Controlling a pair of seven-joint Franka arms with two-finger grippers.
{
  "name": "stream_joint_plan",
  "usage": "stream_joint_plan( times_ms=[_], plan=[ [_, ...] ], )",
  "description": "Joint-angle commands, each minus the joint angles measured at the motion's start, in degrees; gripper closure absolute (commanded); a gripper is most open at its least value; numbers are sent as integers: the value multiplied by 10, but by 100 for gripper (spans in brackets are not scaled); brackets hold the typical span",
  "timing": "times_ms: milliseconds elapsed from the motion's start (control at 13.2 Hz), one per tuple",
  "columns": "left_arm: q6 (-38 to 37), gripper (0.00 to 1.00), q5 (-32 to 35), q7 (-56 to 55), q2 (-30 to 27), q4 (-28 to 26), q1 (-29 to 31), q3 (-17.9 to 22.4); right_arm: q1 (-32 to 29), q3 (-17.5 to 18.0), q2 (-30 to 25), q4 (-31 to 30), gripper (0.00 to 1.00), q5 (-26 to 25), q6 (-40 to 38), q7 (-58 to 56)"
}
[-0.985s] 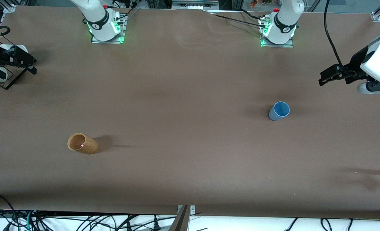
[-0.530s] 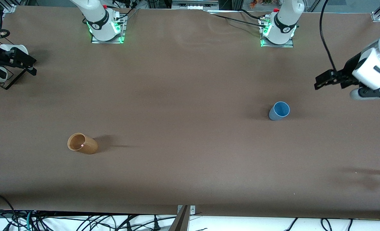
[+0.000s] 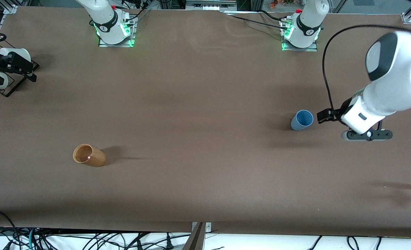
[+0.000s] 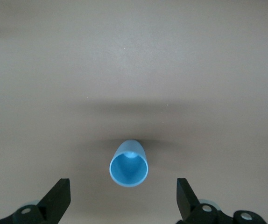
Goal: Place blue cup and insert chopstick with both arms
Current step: 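Move the left gripper down over the blue cup, then grasp the blue cup with the left gripper while the right gripper reaches the chopstick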
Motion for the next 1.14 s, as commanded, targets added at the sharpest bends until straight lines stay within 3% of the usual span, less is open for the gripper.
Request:
stream_joint_plan(
  times_ms=[0, 227, 530, 758, 1061],
  plan=[
    [31, 0, 14, -1, 51, -10, -2, -4, -4, -4, 2, 13, 0, 3, -21, 3],
    [105, 0, 14, 42, 42, -90, 7, -2, -2, -3, 2, 12, 0, 2, -32, 1],
    [264, 0, 14, 66, -39, -278, 11, 9, -2, -2, 1, 12, 0, -1, -48, -13],
    [299, 0, 5, 134, -69, -332, 11, 40, 4, 2, 5, 8, 0, -1, -48, -14],
    [370, 0, 4, 134, -83, -396, 9, 41, 10, 2, 25, 5, 0, 1, -24, -27]
  ],
)
